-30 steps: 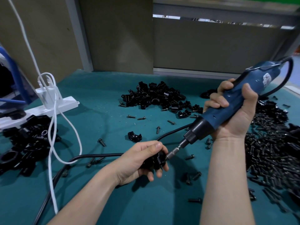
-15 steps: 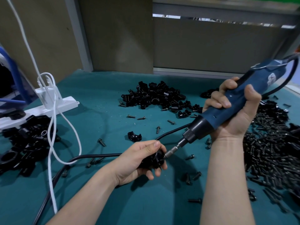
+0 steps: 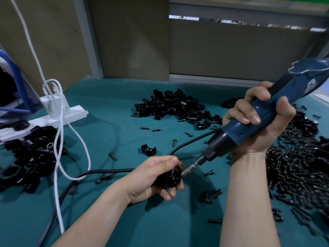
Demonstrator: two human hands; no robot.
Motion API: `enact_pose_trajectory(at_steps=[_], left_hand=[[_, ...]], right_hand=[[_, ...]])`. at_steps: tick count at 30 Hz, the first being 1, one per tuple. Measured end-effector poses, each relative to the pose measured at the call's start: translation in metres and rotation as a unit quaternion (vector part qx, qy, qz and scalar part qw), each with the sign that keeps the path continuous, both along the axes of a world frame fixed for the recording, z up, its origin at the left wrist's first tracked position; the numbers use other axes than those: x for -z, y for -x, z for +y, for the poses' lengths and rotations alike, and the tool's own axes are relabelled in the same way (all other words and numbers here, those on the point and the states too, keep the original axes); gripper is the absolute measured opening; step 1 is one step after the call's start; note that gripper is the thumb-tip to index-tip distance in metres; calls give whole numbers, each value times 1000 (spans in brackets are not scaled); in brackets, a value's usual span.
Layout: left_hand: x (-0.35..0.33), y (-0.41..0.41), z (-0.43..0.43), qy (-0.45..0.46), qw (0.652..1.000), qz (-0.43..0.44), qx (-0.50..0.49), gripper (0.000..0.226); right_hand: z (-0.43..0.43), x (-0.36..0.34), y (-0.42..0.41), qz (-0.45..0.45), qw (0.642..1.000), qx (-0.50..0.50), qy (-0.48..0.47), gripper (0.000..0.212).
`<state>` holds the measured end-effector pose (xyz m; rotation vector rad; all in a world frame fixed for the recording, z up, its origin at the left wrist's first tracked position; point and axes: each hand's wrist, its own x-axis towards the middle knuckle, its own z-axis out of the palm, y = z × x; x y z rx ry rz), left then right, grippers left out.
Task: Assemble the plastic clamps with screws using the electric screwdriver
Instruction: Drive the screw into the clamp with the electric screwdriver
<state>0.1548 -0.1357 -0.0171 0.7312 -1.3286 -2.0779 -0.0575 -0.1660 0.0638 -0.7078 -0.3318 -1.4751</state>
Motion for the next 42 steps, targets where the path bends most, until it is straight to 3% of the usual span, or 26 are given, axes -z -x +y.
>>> enact_pose_trajectory(at_steps=[5,24,33,39,42], left_hand=[[0,0,0,-5,1000,3,4,32],[-2,-1,0,-10,1000,-7,18,41],[-1,3,0,-17,1000,-1,5,10],[-1,4,2,-17,1000,-12,-3,3],[-2,2,1,-14,1000,-9,18,13]], right_hand=[[-1,3,0,-13,1000,-7,5,33],[2,3,-3,-18,997,-28,62,31],[4,9,7,-23,996,-40,82,34],[5,9,10,-14,996,-22,80,34],[6,8,11,-26,994,-36,95,34]])
